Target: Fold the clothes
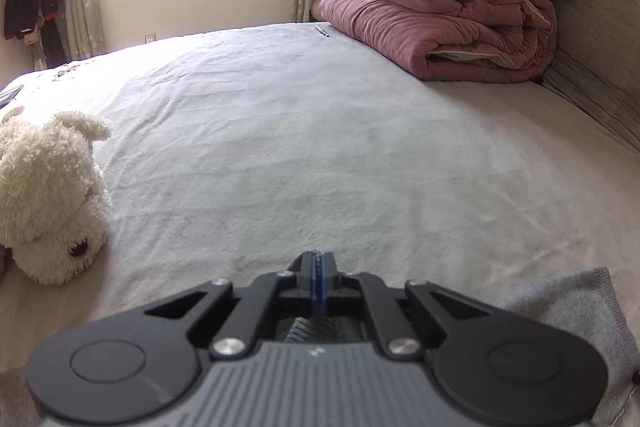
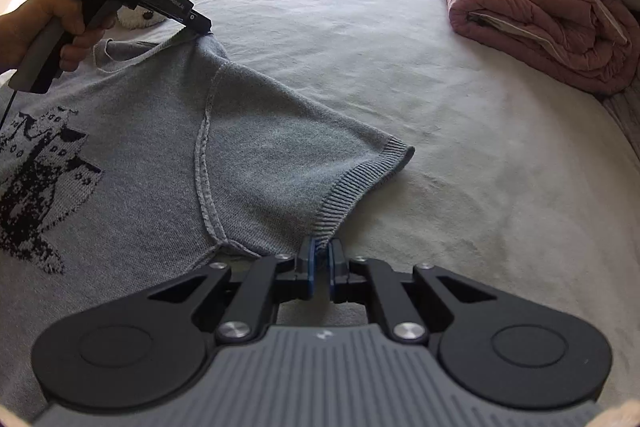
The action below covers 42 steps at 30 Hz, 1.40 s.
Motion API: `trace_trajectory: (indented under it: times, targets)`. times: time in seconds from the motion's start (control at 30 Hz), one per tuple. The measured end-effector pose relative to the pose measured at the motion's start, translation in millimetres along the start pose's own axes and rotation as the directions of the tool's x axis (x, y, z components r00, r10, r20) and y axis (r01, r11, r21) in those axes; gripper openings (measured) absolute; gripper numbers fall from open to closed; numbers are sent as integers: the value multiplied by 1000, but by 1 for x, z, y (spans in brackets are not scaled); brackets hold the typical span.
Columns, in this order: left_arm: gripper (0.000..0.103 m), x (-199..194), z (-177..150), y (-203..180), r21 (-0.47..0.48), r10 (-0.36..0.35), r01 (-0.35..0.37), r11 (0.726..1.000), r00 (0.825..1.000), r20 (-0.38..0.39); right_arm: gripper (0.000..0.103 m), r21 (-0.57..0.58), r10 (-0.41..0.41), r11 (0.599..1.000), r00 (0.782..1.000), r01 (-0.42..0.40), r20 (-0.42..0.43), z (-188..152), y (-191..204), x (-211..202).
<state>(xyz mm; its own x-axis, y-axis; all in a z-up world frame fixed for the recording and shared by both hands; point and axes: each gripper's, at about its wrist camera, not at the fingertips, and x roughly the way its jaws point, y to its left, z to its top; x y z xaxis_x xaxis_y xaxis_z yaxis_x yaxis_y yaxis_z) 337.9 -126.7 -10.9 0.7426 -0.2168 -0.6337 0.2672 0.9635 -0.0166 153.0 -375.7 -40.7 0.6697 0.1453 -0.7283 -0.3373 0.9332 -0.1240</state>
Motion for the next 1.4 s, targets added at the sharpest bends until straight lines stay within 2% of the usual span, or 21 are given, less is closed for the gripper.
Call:
trace_trajectory:
  times: [0.07, 0.13, 0.23, 0.27, 0.33, 0.37, 0.4, 0.5, 0.57, 0.67, 0.73, 0.8, 0.87, 0.9, 0.93, 1.0, 1.03, 1.13, 1.27, 1.33, 1.4]
  targets:
    - [2, 2, -1, 1, -6, 28, -28, 1000, 999, 16, 3, -8, -50, 999, 999, 49, -7, -2, -2, -4]
    - [3, 10, -5, 2, 1, 35, -35, 999, 999, -6, 3, -11, -92, 996, 996, 92, -12, -4, -5, -7]
    - [8, 15, -9, 4, -25, 36, -37, 999, 999, -24, 6, 25, -93, 995, 996, 93, -1, -6, -13, -5]
    - [10, 15, -10, 5, -38, 35, -36, 999, 999, -24, 16, 49, -84, 995, 996, 83, 17, -5, -15, -6]
    - [27, 12, -9, 8, -56, 1, -2, 998, 1000, -7, 35, 96, -66, 994, 996, 61, 55, -2, -20, -6]
    - [32, 11, -8, 7, -41, -7, 7, 999, 1000, 4, 52, 126, -56, 991, 996, 46, 75, -1, -24, -5]
    - [36, 10, -7, 7, -26, -15, 16, 1000, 1000, 13, 56, 171, -41, 985, 995, 24, 96, 0, -28, -1]
    - [44, 19, 0, 12, 12, -25, 25, 1000, 999, -31, 57, 302, -2, 952, 987, -48, 164, 3, -43, 13]
    - [45, 25, 1, 21, 1, -24, 24, 1000, 999, -47, 56, 382, 12, 920, 979, -90, 202, 6, -52, 23]
    - [45, 30, -3, 39, -70, -112, 108, 992, 992, -51, 56, 452, -48, 891, 983, -38, 177, 8, -54, 45]
    - [44, 35, -8, 46, -101, -157, 151, 983, 986, -55, 56, 428, -95, 904, 979, 9, 180, 13, -47, 52]
    - [43, 39, -16, 47, -98, -167, 162, 982, 985, -50, 56, 409, -135, 911, 974, 49, 184, 18, -42, 58]
    - [41, 40, -23, 46, -90, -168, 164, 982, 985, -37, 52, 397, -173, 914, 965, 82, 198, 21, -40, 66]
    - [33, 39, -26, 45, -83, -168, 165, 983, 985, -29, 46, 390, -183, 916, 964, 95, 195, 22, -39, 68]
    - [20, 39, -29, 43, -77, -168, 166, 983, 986, -21, 31, 385, -189, 917, 963, 103, 193, 24, -39, 69]
    - [5, 36, -32, 39, -58, -164, 163, 985, 986, -3, 5, 372, -181, 923, 963, 96, 199, 23, -39, 69]
    - [4, 34, -33, 36, -48, -159, 159, 986, 987, 9, 5, 368, -189, 924, 961, 104, 203, 23, -39, 67]
    - [3, 18, -34, 31, -48, -120, 127, 991, 986, 118, 4, 343, -245, 926, 943, 159, 223, 25, -33, 59]
    - [3, 2, -36, 35, -108, -88, 118, 987, 965, 248, 4, 326, -305, 921, 914, 212, 268, 28, -28, 47]
    - [3, 10, -38, 33, -94, -61, 85, 992, 970, 236, 4, 316, -316, 921, 911, 228, 265, 27, -26, 51]
    - [4, 26, -38, 29, -80, -41, 55, 995, 985, 167, 5, 304, -305, 924, 925, 231, 225, 25, -27, 62]
